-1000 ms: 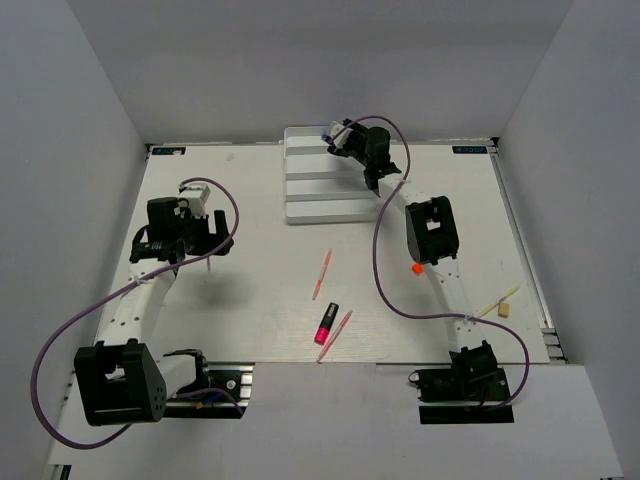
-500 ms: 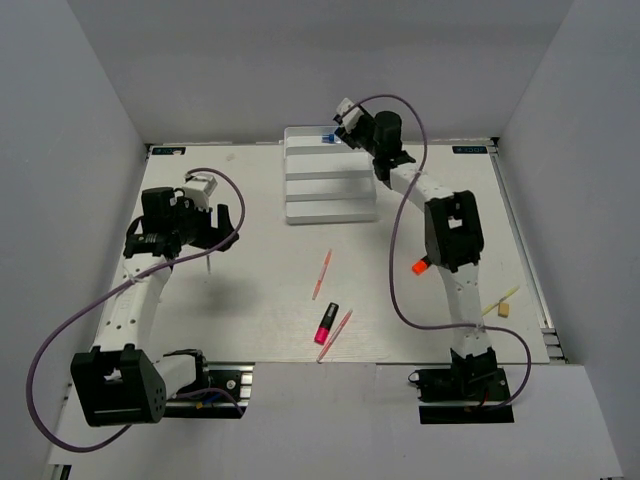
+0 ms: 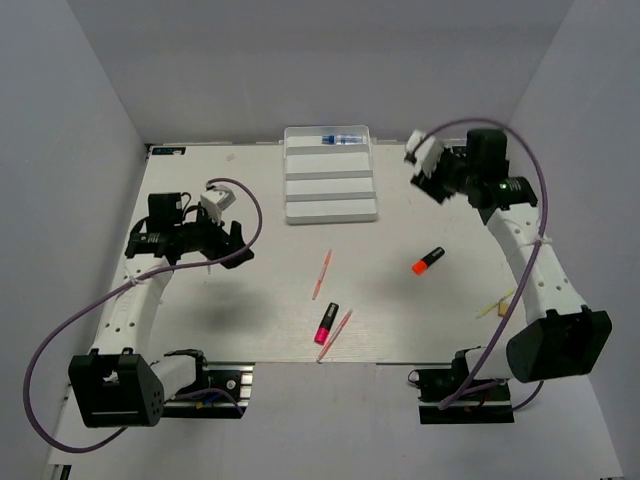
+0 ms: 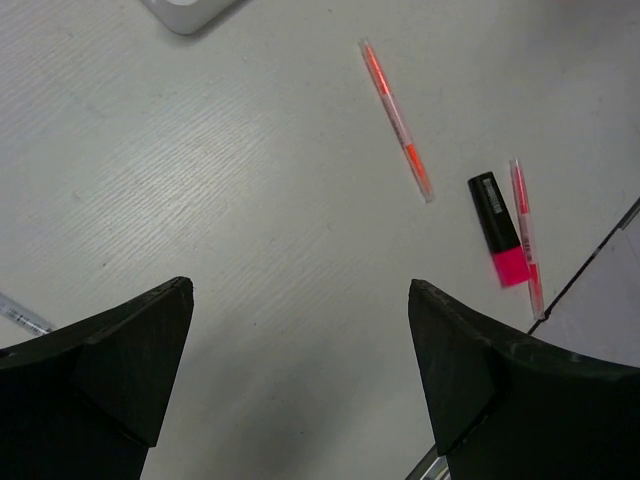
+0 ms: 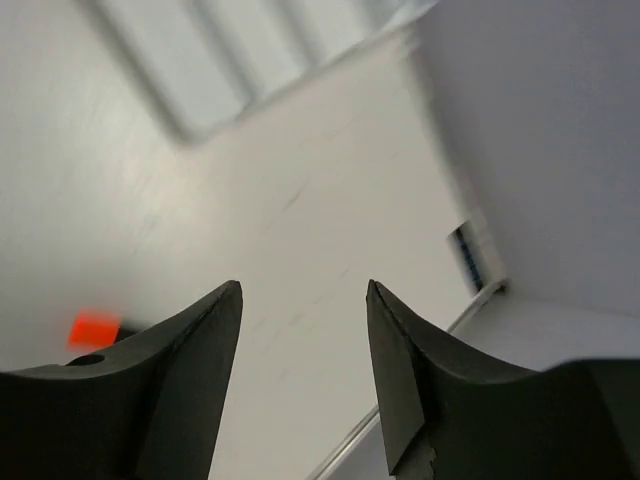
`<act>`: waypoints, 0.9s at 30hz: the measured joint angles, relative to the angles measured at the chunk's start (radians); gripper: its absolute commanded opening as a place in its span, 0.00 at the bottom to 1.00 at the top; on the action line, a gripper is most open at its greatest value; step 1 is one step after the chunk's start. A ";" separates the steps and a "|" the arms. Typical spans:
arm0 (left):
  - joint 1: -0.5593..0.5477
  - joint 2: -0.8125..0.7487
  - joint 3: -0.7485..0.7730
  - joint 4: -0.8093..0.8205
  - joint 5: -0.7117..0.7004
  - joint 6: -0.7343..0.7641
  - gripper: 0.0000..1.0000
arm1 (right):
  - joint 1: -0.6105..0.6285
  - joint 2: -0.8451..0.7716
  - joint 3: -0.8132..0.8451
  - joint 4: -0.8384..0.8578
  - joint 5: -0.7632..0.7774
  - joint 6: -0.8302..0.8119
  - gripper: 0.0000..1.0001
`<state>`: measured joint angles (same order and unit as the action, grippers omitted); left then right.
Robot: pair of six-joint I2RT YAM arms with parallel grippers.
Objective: Sort the stationery into containers
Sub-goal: Pick up the pen from the center of the board.
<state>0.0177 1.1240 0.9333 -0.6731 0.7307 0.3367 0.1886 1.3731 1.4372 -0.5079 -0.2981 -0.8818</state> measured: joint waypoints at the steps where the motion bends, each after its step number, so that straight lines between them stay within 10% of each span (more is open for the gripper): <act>1: -0.009 0.002 0.002 -0.011 0.002 0.018 0.98 | -0.016 -0.014 -0.060 -0.058 -0.003 -0.054 0.57; 7: -0.094 0.026 0.003 -0.060 -0.034 0.105 0.98 | -0.110 0.013 -0.352 -0.321 0.010 -0.374 0.56; 27: -0.190 0.104 0.013 0.006 -0.099 0.084 0.98 | -0.209 0.265 -0.338 -0.354 -0.084 -1.038 0.58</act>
<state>-0.1719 1.2282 0.9463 -0.6666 0.6315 0.4210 -0.0200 1.6379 1.0996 -0.8623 -0.3817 -1.9194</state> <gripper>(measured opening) 0.979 0.583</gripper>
